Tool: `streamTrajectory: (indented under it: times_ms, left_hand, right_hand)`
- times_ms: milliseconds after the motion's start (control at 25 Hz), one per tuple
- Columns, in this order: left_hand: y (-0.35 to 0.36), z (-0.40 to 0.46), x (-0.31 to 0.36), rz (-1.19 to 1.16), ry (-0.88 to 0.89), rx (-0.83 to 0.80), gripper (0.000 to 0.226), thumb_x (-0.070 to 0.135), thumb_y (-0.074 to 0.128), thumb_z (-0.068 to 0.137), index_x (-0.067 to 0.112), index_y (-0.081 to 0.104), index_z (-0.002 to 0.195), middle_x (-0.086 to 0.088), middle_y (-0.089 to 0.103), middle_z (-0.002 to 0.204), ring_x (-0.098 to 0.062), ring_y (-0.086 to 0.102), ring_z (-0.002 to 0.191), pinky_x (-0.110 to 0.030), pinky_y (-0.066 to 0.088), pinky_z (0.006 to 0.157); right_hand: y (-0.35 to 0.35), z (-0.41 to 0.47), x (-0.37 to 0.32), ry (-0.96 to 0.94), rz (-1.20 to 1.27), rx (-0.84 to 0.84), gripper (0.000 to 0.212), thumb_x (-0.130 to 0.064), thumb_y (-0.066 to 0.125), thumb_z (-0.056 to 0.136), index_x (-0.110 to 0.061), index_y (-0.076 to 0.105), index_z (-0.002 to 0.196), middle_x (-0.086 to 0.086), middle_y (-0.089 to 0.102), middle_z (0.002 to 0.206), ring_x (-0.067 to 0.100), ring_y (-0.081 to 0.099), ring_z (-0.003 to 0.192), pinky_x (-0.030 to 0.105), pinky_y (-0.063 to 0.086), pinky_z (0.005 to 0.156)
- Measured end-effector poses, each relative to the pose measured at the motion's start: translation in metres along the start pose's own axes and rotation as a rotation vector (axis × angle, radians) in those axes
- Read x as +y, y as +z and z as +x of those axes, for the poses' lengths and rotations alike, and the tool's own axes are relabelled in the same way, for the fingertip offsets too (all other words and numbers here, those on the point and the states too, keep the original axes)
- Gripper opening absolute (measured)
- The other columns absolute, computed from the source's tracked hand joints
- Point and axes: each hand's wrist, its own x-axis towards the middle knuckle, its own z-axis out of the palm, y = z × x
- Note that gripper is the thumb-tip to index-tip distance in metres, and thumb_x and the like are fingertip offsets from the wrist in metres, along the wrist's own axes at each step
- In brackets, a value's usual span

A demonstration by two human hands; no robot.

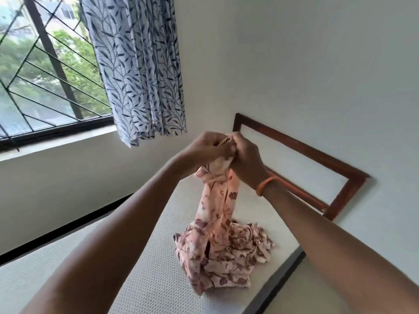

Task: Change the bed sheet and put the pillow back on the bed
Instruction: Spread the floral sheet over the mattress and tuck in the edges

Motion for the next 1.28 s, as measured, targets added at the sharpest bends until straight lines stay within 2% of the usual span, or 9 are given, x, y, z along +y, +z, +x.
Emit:
streamTrajectory:
  times_ms: [160, 280, 400, 680, 800, 880, 1000, 1120, 1280]
  left_hand:
    - [0.045, -0.015, -0.063, 0.145, -0.003, 0.018, 0.082, 0.036, 0.089, 0.064, 0.020, 0.043, 0.129, 0.003, 0.049, 0.118, -0.010, 0.052, 0.105, -0.022, 0.050, 0.084]
    - [0.100, -0.021, -0.116, 0.176, -0.185, 0.013, 0.016, 0.023, 0.068, 0.090, 0.012, 0.064, 0.101, -0.001, 0.071, 0.095, -0.001, 0.063, 0.067, -0.014, 0.054, 0.055]
    - [0.105, -0.013, -0.131, 0.060, -0.297, 0.227, 0.034, 0.022, 0.046, 0.103, 0.010, 0.063, 0.076, 0.001, 0.059, 0.064, -0.004, 0.046, 0.043, -0.016, 0.035, 0.037]
    - [0.034, 0.020, -0.090, -0.188, -0.090, 0.523, 0.035, 0.019, 0.045, 0.100, 0.019, 0.062, 0.069, 0.002, 0.063, 0.070, -0.022, 0.058, 0.068, -0.034, 0.046, 0.063]
    - [0.040, 0.018, -0.045, -0.177, 0.083, 0.207, 0.016, 0.030, 0.055, 0.095, 0.018, 0.065, 0.092, -0.002, 0.068, 0.080, -0.020, 0.064, 0.067, -0.035, 0.051, 0.060]
    - [0.039, 0.015, -0.025, 0.063, 0.226, 0.110, 0.032, 0.040, 0.070, 0.082, 0.016, 0.058, 0.100, 0.003, 0.064, 0.081, -0.012, 0.061, 0.066, -0.025, 0.050, 0.058]
    - [0.030, 0.015, -0.041, 0.388, 0.322, 0.341, 0.039, 0.020, 0.076, 0.075, 0.012, 0.052, 0.104, 0.001, 0.063, 0.082, -0.017, 0.059, 0.068, -0.024, 0.040, 0.055]
    - [0.040, 0.012, -0.079, 0.478, 0.011, 0.498, 0.004, 0.012, 0.058, 0.077, 0.014, 0.061, 0.080, -0.005, 0.066, 0.071, -0.029, 0.064, 0.069, -0.029, 0.040, 0.054]
    - [0.047, -0.009, -0.144, 0.396, -0.478, 0.467, 0.020, 0.025, 0.057, 0.078, 0.009, 0.061, 0.068, -0.005, 0.065, 0.068, -0.029, 0.063, 0.069, -0.032, 0.048, 0.057]
  right_hand:
    - [-0.025, 0.014, 0.010, 0.097, 0.112, 0.273, 0.024, 0.000, 0.057, 0.080, -0.013, 0.072, 0.094, -0.002, 0.074, 0.092, 0.009, 0.068, 0.086, 0.032, 0.056, 0.076]
    - [-0.042, 0.027, -0.004, 0.189, 0.387, 0.328, 0.028, 0.002, 0.055, 0.080, -0.013, 0.073, 0.096, 0.004, 0.075, 0.092, 0.015, 0.071, 0.085, 0.031, 0.059, 0.073]
    - [-0.055, 0.030, -0.004, 0.102, 0.352, 0.356, 0.028, 0.000, 0.053, 0.083, -0.013, 0.070, 0.101, 0.003, 0.072, 0.097, 0.015, 0.069, 0.091, 0.032, 0.058, 0.077]
    - [-0.060, -0.009, 0.049, 0.038, -0.359, -0.036, 0.049, 0.001, 0.053, 0.083, -0.010, 0.059, 0.131, 0.015, 0.050, 0.119, 0.029, 0.053, 0.111, 0.044, 0.050, 0.096]
    - [-0.029, -0.020, 0.037, 0.070, -0.393, -0.434, 0.111, -0.044, 0.073, 0.072, -0.031, 0.000, 0.155, 0.012, 0.020, 0.147, 0.025, 0.038, 0.125, 0.043, 0.039, 0.105]
    - [-0.019, -0.009, 0.034, -0.001, -0.477, -0.285, 0.090, -0.052, 0.062, 0.073, -0.026, 0.025, 0.150, 0.017, 0.032, 0.137, 0.030, 0.047, 0.116, 0.047, 0.045, 0.100]
    - [-0.033, 0.013, 0.029, -0.119, -0.635, 0.160, 0.034, -0.029, 0.044, 0.082, -0.004, 0.066, 0.090, 0.017, 0.054, 0.103, 0.035, 0.058, 0.088, 0.046, 0.051, 0.075]
    - [-0.040, 0.026, 0.018, -0.158, -0.590, 0.254, 0.038, -0.023, 0.038, 0.084, 0.001, 0.066, 0.077, 0.015, 0.059, 0.091, 0.030, 0.058, 0.078, 0.040, 0.049, 0.071]
    - [-0.072, 0.042, 0.031, 0.059, -0.449, 0.457, 0.042, -0.025, 0.036, 0.082, 0.001, 0.068, 0.075, 0.020, 0.067, 0.080, 0.034, 0.060, 0.074, 0.040, 0.043, 0.075]
